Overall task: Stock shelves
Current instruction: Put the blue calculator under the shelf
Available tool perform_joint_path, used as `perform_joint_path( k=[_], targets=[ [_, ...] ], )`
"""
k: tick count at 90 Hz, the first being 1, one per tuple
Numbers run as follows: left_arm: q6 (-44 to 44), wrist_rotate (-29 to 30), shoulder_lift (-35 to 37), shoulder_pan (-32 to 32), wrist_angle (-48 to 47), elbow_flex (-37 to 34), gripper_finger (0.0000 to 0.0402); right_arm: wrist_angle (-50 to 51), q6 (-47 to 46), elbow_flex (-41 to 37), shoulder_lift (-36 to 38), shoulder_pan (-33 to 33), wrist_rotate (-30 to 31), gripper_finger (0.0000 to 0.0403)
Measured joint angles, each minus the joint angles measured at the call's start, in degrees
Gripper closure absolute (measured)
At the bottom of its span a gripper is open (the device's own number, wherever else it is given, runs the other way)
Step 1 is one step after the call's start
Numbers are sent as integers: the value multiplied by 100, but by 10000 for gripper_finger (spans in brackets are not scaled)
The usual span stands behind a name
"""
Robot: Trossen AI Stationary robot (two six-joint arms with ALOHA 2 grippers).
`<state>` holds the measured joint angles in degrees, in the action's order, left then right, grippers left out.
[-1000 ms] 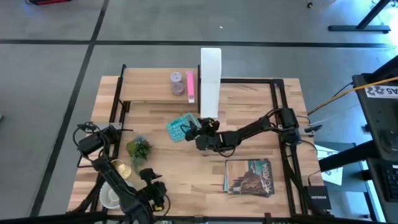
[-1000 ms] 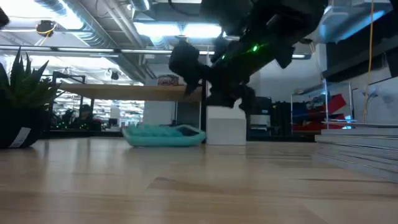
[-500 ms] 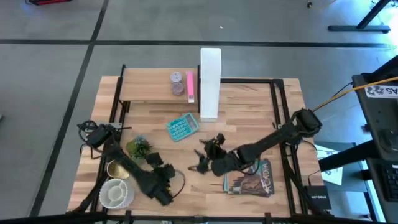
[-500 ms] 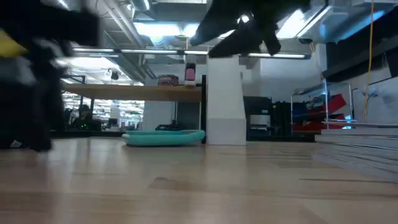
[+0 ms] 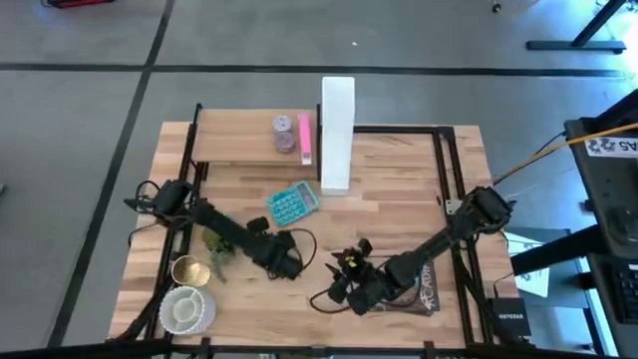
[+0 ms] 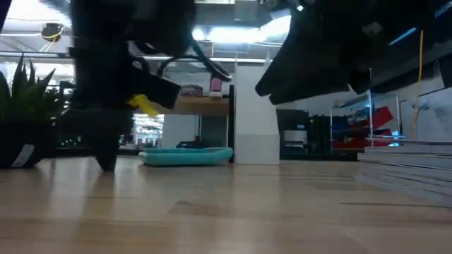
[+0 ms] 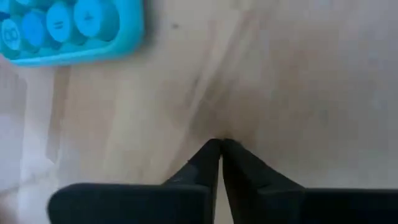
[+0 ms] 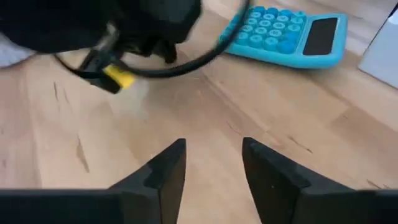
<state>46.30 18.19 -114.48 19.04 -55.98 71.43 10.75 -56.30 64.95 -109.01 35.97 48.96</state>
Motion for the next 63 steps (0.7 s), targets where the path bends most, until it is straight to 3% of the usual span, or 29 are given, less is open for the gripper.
perform_joint_path(
  k=[41, 63],
  targets=[
    [-658, 220, -11, -524, 1758, -14, 399, -69, -88, 0, 2, 439, 674, 265],
    [-843, 504, -28, -572, 2495, -11, 399, -74, -88, 0, 2, 458, 703, 265]
  ],
)
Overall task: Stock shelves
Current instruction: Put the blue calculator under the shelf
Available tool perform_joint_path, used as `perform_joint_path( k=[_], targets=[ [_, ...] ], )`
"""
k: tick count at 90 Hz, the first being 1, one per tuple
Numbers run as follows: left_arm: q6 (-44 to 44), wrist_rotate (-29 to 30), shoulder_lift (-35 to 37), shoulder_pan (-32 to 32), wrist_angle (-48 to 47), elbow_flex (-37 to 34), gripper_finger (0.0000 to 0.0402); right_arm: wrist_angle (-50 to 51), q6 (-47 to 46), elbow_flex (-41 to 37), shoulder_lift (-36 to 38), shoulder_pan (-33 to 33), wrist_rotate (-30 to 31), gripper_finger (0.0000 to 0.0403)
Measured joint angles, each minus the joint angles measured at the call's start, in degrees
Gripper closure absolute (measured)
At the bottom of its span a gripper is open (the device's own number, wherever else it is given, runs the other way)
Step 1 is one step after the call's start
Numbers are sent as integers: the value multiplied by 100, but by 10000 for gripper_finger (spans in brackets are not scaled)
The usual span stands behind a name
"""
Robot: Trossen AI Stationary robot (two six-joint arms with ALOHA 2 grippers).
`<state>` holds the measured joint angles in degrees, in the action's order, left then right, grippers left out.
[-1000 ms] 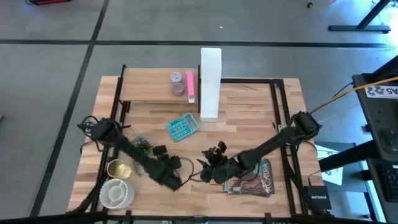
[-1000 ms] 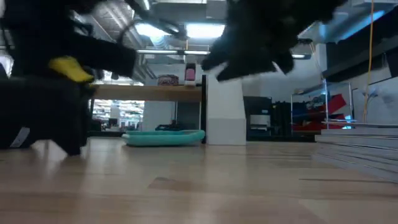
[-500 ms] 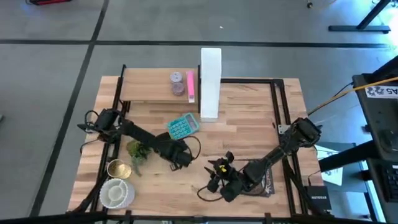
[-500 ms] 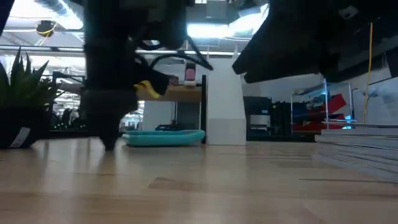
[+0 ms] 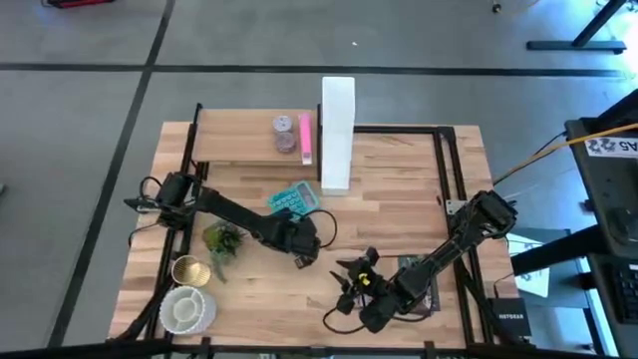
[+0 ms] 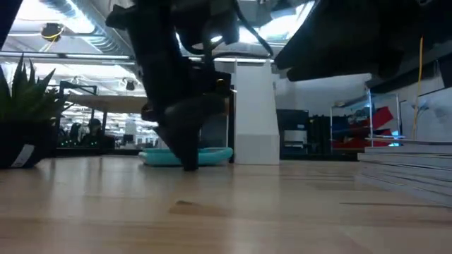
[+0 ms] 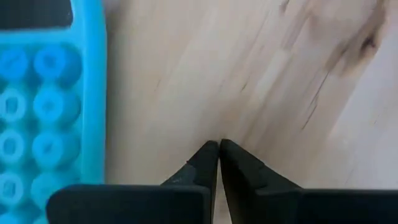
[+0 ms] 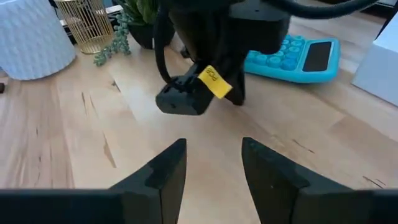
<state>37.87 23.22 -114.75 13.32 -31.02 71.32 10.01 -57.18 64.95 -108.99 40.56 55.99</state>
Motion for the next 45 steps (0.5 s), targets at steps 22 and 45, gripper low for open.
perform_joint_path(
  k=[22, 45],
  targets=[
    [-334, 237, 130, 97, -345, 414, 399, 30, 1, 0, 0, 37, 0, 265],
    [128, -65, 734, 310, -1991, 585, 399, 61, -78, 0, 2, 101, -116, 265]
  ],
)
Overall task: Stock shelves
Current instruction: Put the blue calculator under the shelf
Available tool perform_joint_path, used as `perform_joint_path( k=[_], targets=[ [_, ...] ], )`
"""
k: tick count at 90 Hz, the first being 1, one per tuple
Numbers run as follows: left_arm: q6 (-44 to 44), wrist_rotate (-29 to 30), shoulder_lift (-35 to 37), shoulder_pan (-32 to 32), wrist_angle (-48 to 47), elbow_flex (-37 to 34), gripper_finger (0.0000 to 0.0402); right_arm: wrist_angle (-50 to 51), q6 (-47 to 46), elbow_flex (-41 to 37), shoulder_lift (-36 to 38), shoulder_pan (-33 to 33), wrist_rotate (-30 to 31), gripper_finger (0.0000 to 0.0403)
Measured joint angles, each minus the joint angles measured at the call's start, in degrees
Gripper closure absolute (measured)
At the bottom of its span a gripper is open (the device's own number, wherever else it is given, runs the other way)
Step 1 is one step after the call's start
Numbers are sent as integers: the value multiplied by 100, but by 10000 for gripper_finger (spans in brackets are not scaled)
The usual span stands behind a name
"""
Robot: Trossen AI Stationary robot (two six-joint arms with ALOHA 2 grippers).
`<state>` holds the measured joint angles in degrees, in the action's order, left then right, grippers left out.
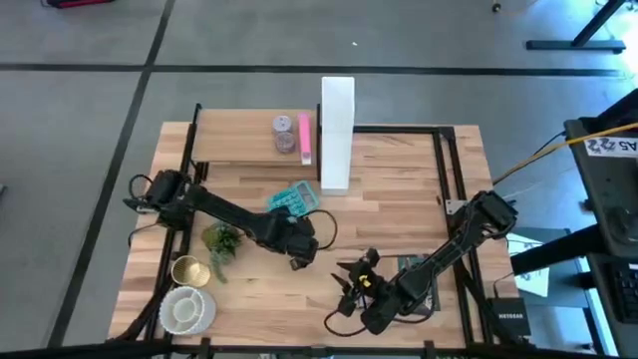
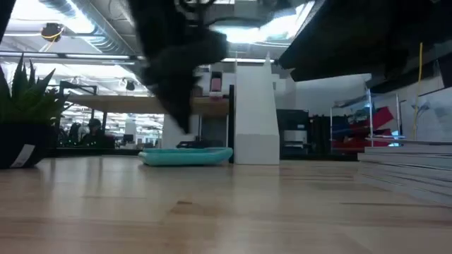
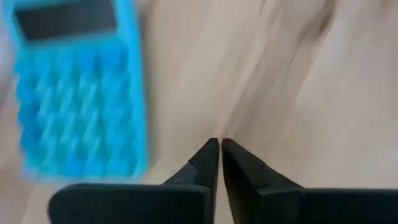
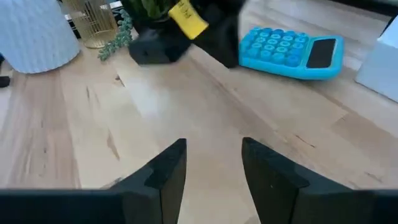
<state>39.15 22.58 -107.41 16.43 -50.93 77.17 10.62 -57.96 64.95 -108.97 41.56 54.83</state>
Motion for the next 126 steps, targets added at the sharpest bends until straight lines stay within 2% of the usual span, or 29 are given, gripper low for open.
perform_joint_path(
  k=[6, 10, 34, 40, 51, 67, 93, 110, 121, 126],
  targets=[
    [200, 108, 30, 57, -394, 0, 399, -33, -53, -9, 0, -83, -48, 265],
    [241, 226, 16, 88, -296, -93, 399, -46, -81, -44, 0, -179, -137, 265],
    [90, 437, -41, -7, 3220, -1254, 399, -21, -316, -103, 0, -363, 19, 265],
    [89, 577, -86, -119, 3813, -1464, 399, -32, -317, -103, 0, -309, 30, 265],
    [91, 968, -140, -373, 4321, -1750, 399, -35, -328, -103, 0, -265, 22, 265],
    [-355, 1652, -267, -732, 4851, -1875, 399, -61, -329, -103, 0, -243, 19, 265],
    [-897, 1906, -379, -1130, 5317, -1873, 399, -68, -336, -101, 0, -236, -11, 265],
    [-1353, 2100, -355, -1055, 5321, -1632, 399, -64, -336, -101, 0, -215, -39, 265],
    [-1840, 2098, -309, -682, 5186, -1346, 399, -62, -341, -101, 0, -215, -39, 265],
    [-2036, 2072, -245, -434, 4842, -1155, 399, -62, -336, -101, 0, -215, -39, 265]
  ],
)
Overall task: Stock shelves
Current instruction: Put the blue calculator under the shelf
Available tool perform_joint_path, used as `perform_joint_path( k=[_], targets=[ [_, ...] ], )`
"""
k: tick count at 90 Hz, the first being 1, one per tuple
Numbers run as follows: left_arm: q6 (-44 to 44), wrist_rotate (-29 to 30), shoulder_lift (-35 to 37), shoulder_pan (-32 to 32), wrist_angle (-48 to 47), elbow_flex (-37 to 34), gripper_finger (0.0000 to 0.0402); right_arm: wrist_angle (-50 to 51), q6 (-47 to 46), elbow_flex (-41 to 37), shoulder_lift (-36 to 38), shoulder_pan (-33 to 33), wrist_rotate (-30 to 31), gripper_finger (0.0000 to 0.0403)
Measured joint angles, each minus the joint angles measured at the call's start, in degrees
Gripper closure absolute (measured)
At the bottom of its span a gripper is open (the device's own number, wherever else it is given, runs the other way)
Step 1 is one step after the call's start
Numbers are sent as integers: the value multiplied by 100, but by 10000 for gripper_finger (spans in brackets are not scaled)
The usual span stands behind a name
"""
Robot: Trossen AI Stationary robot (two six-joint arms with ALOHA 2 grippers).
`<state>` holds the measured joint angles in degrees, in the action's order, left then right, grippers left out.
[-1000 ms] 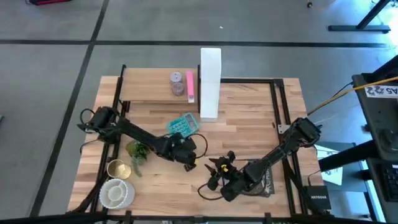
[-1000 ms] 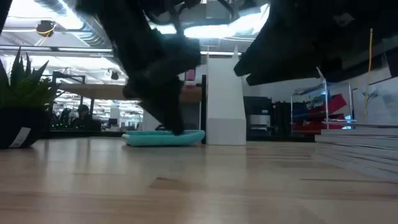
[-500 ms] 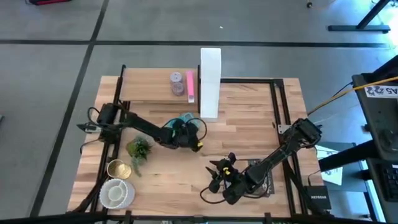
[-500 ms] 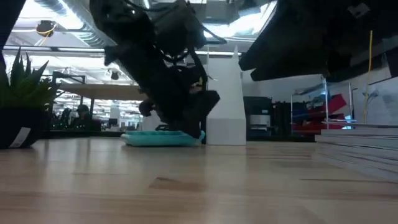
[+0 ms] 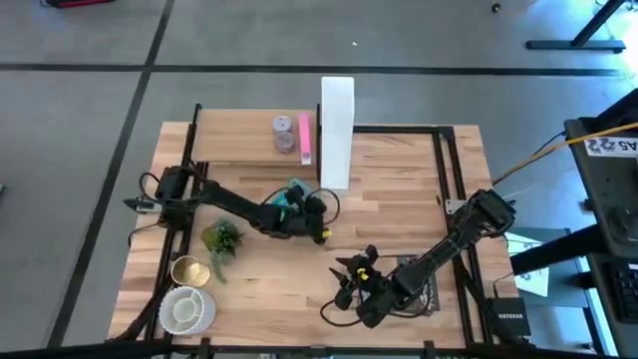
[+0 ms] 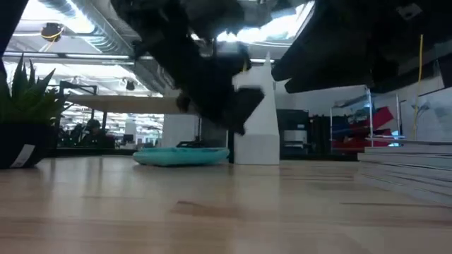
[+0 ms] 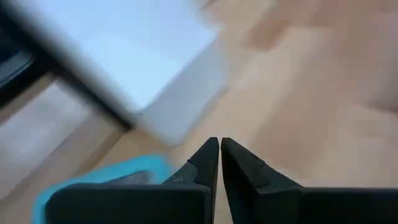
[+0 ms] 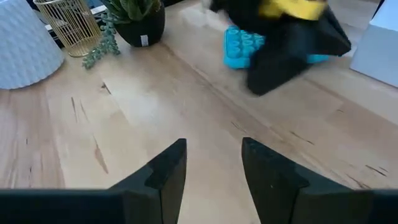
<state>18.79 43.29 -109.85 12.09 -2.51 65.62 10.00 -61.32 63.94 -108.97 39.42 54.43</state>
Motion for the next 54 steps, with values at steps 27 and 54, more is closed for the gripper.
perform_joint_path(
  k=[27, 54],
  targets=[
    [1760, -751, 283, 1177, -4377, 354, 399, 13, 2, 0, 0, 37, 48, 265],
    [2470, -835, 301, 968, -3262, -901, 399, -6, 11, 0, 0, 31, 297, 265]
  ],
)
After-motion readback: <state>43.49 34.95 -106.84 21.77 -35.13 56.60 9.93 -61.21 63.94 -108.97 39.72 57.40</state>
